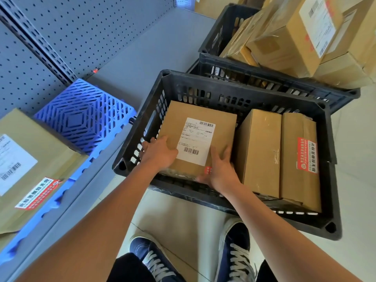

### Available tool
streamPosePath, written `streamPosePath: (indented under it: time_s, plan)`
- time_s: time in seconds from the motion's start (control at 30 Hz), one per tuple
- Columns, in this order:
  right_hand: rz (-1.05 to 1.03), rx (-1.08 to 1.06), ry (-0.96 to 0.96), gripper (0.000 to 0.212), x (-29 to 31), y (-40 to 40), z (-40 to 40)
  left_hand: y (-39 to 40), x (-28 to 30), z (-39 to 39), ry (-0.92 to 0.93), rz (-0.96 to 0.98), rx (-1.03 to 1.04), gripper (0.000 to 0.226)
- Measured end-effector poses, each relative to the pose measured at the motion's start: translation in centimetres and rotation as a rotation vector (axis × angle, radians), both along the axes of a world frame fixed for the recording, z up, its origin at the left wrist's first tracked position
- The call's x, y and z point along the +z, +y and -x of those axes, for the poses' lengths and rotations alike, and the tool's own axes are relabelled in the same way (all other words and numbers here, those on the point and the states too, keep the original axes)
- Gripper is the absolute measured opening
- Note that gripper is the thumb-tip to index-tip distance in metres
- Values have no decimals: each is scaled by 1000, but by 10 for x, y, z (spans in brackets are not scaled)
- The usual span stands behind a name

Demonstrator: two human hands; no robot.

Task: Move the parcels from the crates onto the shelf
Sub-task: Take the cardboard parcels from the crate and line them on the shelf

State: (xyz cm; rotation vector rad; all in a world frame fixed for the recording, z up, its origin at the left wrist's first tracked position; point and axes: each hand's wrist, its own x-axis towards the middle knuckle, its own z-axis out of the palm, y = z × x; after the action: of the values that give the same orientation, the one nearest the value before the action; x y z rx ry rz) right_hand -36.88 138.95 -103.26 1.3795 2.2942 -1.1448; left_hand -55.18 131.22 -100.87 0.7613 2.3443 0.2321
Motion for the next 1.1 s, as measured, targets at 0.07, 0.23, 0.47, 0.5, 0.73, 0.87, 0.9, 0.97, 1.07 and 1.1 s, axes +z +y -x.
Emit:
streamPosePath:
  time_s: [0.07, 0.23, 0.47, 0.5, 0.73, 0.87, 0.9, 0.97, 1.07, 1.1]
  plan:
    - [-14, -30, 15, 110, -1, 2, 0, 0, 2, -2, -17, 7, 1, 61]
    - [-15, -105, 71, 97, 4, 2, -3, -5, 10, -1, -18, -81, -4, 57]
    - [-29, -181, 153, 94, 34, -8, -1, -17, 39, -6, 123, -208, -102, 71]
    - [-48, -184, 168, 93, 41, -10, -2, -18, 45, -8, 141, -204, -124, 73]
    - [-211, -121, 195, 100, 106, -26, -22, -41, 94, -28, 210, -255, -171, 84]
    - [-260, -75, 231, 101, 138, -37, -37, -62, 126, -45, 230, -298, -138, 87]
    - [-278, -62, 243, 101, 146, -40, -40, -67, 134, -50, 244, -312, -126, 88]
    - [-334, -29, 263, 98, 162, -48, -46, -79, 145, -56, 264, -360, -91, 90]
    - [-428, 23, 287, 94, 184, -59, -54, -97, 161, -66, 276, -425, -31, 92]
    - [-447, 38, 299, 93, 190, -63, -56, -103, 166, -68, 284, -442, -19, 93]
